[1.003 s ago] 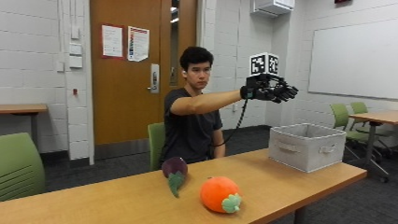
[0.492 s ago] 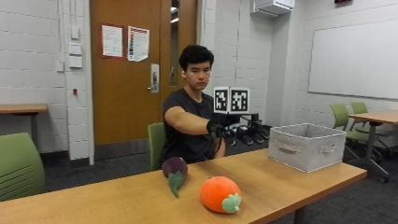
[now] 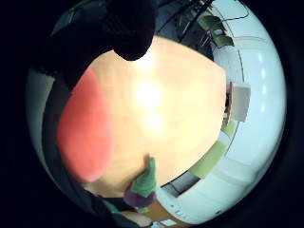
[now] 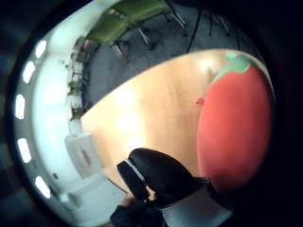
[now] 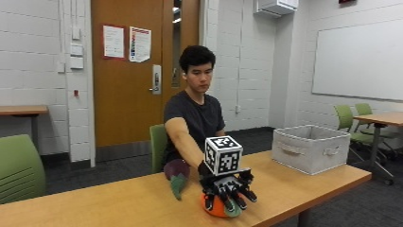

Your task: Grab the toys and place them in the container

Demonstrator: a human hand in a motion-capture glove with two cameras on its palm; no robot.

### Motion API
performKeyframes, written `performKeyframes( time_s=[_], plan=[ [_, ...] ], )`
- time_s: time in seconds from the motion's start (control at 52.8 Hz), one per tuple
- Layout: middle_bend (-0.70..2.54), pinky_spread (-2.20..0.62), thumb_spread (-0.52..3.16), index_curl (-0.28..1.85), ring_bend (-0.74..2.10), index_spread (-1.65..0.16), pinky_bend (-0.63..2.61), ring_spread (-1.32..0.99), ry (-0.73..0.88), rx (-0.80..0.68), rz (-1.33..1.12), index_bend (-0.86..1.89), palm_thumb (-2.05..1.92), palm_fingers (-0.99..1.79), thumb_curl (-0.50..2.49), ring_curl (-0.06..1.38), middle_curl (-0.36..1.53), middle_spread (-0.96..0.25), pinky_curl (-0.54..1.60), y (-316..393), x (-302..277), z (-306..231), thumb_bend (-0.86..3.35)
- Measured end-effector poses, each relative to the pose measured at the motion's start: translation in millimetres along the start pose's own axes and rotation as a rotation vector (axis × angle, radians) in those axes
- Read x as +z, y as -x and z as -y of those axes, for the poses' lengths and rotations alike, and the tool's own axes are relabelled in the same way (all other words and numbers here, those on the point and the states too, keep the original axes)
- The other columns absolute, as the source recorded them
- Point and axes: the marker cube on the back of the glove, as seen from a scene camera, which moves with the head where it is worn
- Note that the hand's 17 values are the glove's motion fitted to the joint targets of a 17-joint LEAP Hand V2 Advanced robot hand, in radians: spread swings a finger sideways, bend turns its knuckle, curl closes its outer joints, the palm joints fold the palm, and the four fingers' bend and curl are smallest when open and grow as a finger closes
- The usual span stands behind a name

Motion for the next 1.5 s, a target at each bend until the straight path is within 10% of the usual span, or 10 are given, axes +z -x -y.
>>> performKeyframes(
  time_s=[0.473, 1.022, 1.496],
  plan=[
    [0.16, -0.03, 1.04, 0.47, 0.36, -0.37, 0.96, -0.15, 0.008, 0.034, -0.063, 0.69, 0.09, 0.28, 0.23, 0.23, 0.26, -0.09, 0.31, -2, 19, -7, 0.02],
    [0.75, -0.42, 0.87, 0.64, 1.10, -0.43, 0.87, -0.44, 0.068, 0.111, 0.002, 0.37, 0.66, 1.15, 0.55, 0.49, 0.53, -0.39, 0.33, -5, 16, -58, 0.23],
    [0.86, -0.44, 0.61, 0.95, 1.15, -0.49, 0.90, -0.43, -0.315, 0.012, 0.040, 0.38, 0.62, 1.12, 0.78, 0.53, 0.64, -0.39, 0.37, 84, -215, -119, 0.17]
  ],
)
